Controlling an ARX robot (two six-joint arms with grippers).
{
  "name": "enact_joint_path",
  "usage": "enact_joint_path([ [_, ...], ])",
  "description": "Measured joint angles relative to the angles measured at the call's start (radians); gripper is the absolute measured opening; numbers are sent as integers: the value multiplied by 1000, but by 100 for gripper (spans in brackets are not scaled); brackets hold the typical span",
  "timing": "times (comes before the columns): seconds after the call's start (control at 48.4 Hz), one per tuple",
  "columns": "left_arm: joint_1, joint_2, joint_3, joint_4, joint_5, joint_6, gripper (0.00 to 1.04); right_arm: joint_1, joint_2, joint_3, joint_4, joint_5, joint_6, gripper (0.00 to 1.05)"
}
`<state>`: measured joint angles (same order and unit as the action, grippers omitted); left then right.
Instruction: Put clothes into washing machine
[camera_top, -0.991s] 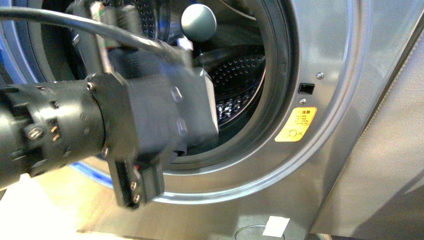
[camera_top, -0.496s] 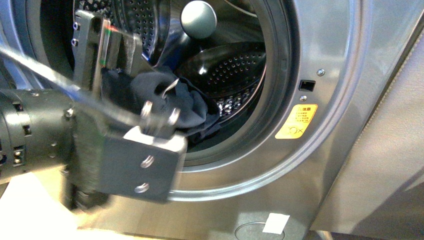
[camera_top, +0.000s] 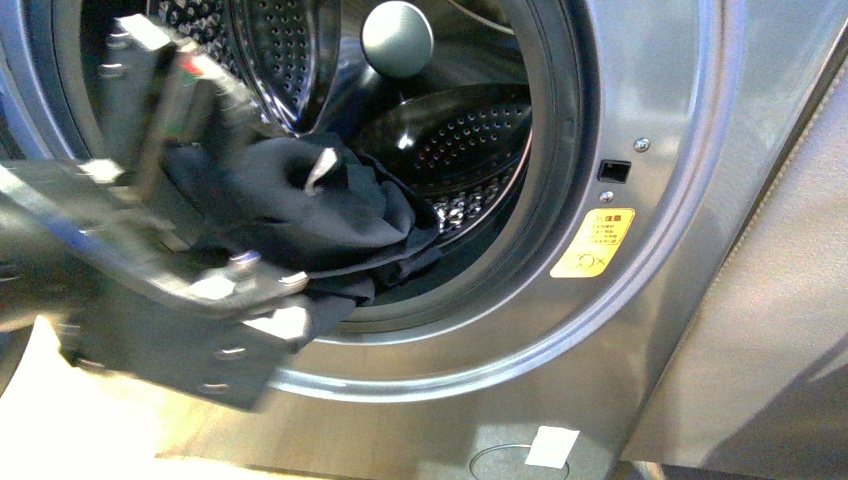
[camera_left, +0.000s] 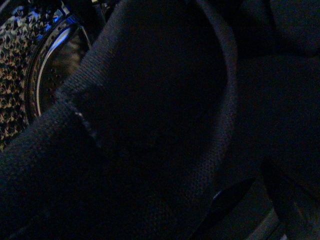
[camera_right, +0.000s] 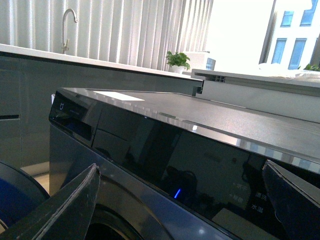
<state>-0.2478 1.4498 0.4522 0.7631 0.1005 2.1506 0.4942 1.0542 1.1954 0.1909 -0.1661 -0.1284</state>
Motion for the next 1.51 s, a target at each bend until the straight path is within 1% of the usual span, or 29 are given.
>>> enact_joint_path([
  [0.103, -7, -26, -7, -22, 5, 0, 98, 0, 0, 0, 0, 0, 0, 97],
  [0.227, -17, -93, -25, -109, 4, -1, 98, 0, 0, 0, 0, 0, 0, 97],
  [0.289, -21, -148, -40, -185, 4, -5, 98, 0, 0, 0, 0, 0, 0, 97],
  [0.413, -10, -229, -70, -245, 0, -20, 98, 0, 0, 0, 0, 0, 0, 97],
  [0.516, 19, -278, -84, -270, 5, -31, 98, 0, 0, 0, 0, 0, 0, 97],
  [0.599, 51, -322, -87, -321, 3, -41, 98, 0, 0, 0, 0, 0, 0, 97],
  [0.661, 80, -347, -90, -346, -19, -41, 98, 0, 0, 0, 0, 0, 0, 97],
  [0.826, 147, -388, -114, -333, -103, -1, 98, 0, 0, 0, 0, 0, 0, 97],
  [0.909, 175, -421, -124, -367, -131, 0, 98, 0, 0, 0, 0, 0, 0, 97],
  [0.95, 182, -452, -125, -415, -136, 0, 98, 0, 0, 0, 0, 0, 0, 97],
  [1.012, 177, -498, -125, -481, -122, -1, 98, 0, 0, 0, 0, 0, 0, 97],
  [1.136, 137, -594, -108, -550, -59, -13, 98, 0, 0, 0, 0, 0, 0, 97],
  [1.198, 119, -629, -84, -536, -24, -70, 98, 0, 0, 0, 0, 0, 0, 97],
  [1.281, 124, -640, -42, -475, 21, -188, 98, 0, 0, 0, 0, 0, 0, 97],
  [1.343, 134, -648, -11, -480, 53, -285, 98, 0, 0, 0, 0, 0, 0, 97],
  [1.405, 134, -674, 30, -572, 109, -463, 98, 0, 0, 0, 0, 0, 0, 97],
  [1.425, 129, -684, 44, -612, 143, -550, 98, 0, 0, 0, 0, 0, 0, 97],
  [1.467, 118, -696, 63, -664, 194, -671, 98, 0, 0, 0, 0, 0, 0, 97],
  [1.508, 104, -705, 78, -681, 241, -835, 98, 0, 0, 0, 0, 0, 0, 97],
])
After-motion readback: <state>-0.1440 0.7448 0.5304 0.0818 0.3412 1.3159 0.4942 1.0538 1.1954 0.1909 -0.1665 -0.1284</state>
